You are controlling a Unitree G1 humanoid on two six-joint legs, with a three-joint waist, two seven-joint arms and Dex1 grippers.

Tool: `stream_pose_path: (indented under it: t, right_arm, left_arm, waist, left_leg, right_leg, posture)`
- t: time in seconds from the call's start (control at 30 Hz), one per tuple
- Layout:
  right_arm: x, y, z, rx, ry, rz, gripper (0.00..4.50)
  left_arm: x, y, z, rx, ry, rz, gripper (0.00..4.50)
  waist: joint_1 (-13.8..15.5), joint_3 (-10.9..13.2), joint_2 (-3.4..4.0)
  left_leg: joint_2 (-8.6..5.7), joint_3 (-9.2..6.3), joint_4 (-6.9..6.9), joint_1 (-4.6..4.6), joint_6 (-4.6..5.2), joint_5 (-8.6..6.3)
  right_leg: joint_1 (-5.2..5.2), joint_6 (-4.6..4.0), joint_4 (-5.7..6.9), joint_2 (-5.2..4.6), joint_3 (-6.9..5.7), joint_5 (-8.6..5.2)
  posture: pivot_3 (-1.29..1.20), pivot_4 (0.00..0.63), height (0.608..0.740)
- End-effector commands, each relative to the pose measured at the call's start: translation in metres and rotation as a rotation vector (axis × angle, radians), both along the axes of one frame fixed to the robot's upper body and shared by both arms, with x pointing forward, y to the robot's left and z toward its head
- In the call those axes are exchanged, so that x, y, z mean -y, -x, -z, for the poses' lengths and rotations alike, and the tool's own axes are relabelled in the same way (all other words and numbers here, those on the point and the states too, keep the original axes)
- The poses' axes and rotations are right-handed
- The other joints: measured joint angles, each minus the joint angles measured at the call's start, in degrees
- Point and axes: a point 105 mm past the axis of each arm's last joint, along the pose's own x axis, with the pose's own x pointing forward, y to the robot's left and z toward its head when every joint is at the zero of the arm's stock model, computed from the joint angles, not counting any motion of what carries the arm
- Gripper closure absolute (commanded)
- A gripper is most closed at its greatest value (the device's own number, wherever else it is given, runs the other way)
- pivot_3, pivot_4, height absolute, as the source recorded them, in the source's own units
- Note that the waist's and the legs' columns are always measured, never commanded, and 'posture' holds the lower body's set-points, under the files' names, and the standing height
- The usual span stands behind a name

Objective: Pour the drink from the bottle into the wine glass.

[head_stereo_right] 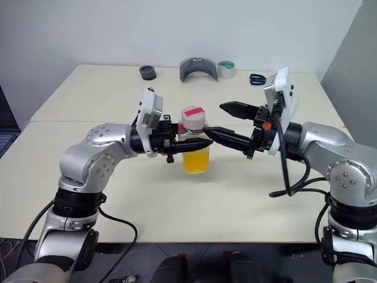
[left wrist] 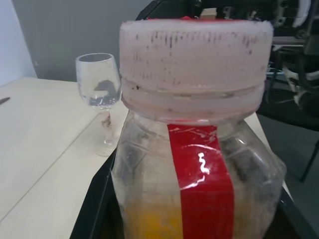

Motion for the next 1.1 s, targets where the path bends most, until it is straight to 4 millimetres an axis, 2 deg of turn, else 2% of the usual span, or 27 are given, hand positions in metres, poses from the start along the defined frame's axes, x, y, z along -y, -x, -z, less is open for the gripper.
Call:
stream_pose_path:
  t: [0.03, 0.2, 0.7, 0.8, 1.0, 1.1]
  right_arm:
    - [-0.013, 0.002, -0.004, 0.041, -0.022, 0.085, 0.02]
    - [-0.022, -0.014, -0.006, 0.051, -0.069, 0.229, 0.02]
    - [-0.036, -0.017, -0.018, 0.05, -0.119, 0.191, 0.02]
    - [-0.037, -0.017, -0.017, 0.049, -0.111, 0.179, 0.58]
    - [-0.039, -0.016, -0.01, 0.05, -0.067, 0.149, 2.66]
    - [-0.039, -0.016, -0.011, 0.053, -0.066, 0.14, 2.68]
  left_arm:
    - [0.004, -0.01, -0.014, 0.076, 0.037, -0.04, 2.76]
    - [0.009, -0.016, -0.015, 0.081, 0.045, -0.038, 2.76]
    - [0.005, -0.012, -0.014, 0.087, 0.027, -0.029, 2.76]
    - [0.005, -0.011, -0.014, 0.087, 0.026, -0.028, 2.76]
    - [0.007, -0.013, -0.017, 0.093, 0.032, -0.031, 2.76]
    - [0.007, -0.012, -0.017, 0.094, 0.032, -0.031, 2.76]
  waist:
    - [0.0, 0.0, 0.0]
    - [0.1, 0.0, 0.0]
    - [0.1, 0.0, 0.0]
    - [0.1, 0.0, 0.0]
    - [0.1, 0.0, 0.0]
    - [0.1, 0.0, 0.0]
  left_leg:
    - [0.0, 0.0, 0.0, 0.0, 0.0, 0.0]
    - [-0.02, 0.01, 0.01, -0.04, 0.0, 0.0]
    - [-0.01, 0.01, 0.0, -0.07, 0.0, 0.0]
    - [-0.01, 0.01, 0.0, -0.08, 0.0, 0.0]
    - [-0.01, 0.01, 0.0, -0.08, 0.0, 0.0]
    - [-0.01, 0.01, 0.0, -0.08, 0.0, 0.0]
  right_leg:
    - [0.0, 0.0, 0.0, 0.01, 0.0, 0.0]
    - [-0.02, 0.0, -0.02, -0.01, 0.0, 0.0]
    - [-0.06, -0.01, -0.02, -0.02, -0.01, 0.0]
    - [-0.06, -0.01, -0.02, -0.02, -0.01, 0.0]
    - [-0.06, -0.01, -0.02, -0.02, -0.01, 0.0]
    - [-0.06, 0.0, -0.02, -0.01, -0.01, 0.0]
  posture:
    - [0.0, 0.15, 0.74]
    - [0.0, 0.15, 0.74]
    - [0.0, 0.15, 0.74]
    - [0.0, 0.15, 0.74]
    - [0.0, 0.15, 0.74]
    - [0.0, 0.15, 0.74]
